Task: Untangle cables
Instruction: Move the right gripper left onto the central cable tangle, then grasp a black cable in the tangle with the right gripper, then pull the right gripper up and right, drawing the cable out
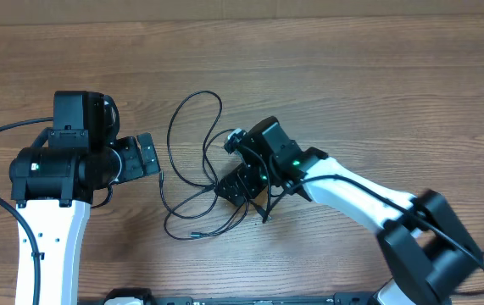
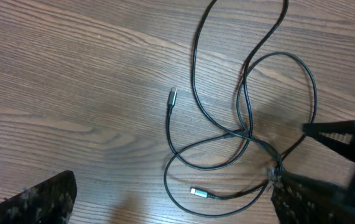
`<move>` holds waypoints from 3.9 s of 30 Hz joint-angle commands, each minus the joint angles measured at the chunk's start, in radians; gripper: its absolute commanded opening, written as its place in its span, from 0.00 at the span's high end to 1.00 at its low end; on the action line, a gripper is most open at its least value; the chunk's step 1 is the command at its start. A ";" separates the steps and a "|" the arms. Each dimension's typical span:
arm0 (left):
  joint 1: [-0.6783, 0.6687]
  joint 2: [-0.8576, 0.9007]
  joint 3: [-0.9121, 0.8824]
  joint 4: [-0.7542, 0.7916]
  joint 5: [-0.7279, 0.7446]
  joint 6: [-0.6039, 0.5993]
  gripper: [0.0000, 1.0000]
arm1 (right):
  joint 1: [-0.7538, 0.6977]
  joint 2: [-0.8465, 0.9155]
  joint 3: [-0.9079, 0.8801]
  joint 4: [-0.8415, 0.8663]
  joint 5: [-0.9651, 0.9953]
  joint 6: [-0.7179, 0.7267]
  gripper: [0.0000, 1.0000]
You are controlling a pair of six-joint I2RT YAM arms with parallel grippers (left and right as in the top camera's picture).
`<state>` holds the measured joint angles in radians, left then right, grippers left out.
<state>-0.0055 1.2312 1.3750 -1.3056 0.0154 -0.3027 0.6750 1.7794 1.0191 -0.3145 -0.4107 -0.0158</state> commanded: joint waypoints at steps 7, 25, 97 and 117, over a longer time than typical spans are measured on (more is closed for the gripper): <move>0.005 0.005 0.002 0.001 0.003 0.019 0.00 | 0.004 0.056 -0.008 0.096 -0.080 -0.020 0.01; 0.005 0.005 0.002 0.001 0.003 0.019 0.00 | 0.051 0.091 -0.012 0.109 -0.080 -0.285 0.10; 0.005 0.005 0.002 0.001 0.003 0.019 0.00 | 0.050 0.166 -0.002 0.382 0.006 -0.238 0.96; 0.005 0.005 0.002 0.001 0.003 0.019 0.00 | 0.050 -0.263 -0.002 0.180 0.381 -0.102 0.96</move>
<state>-0.0055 1.2312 1.3750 -1.3056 0.0154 -0.3027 0.7223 1.6497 1.0168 -0.1173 -0.1318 -0.1387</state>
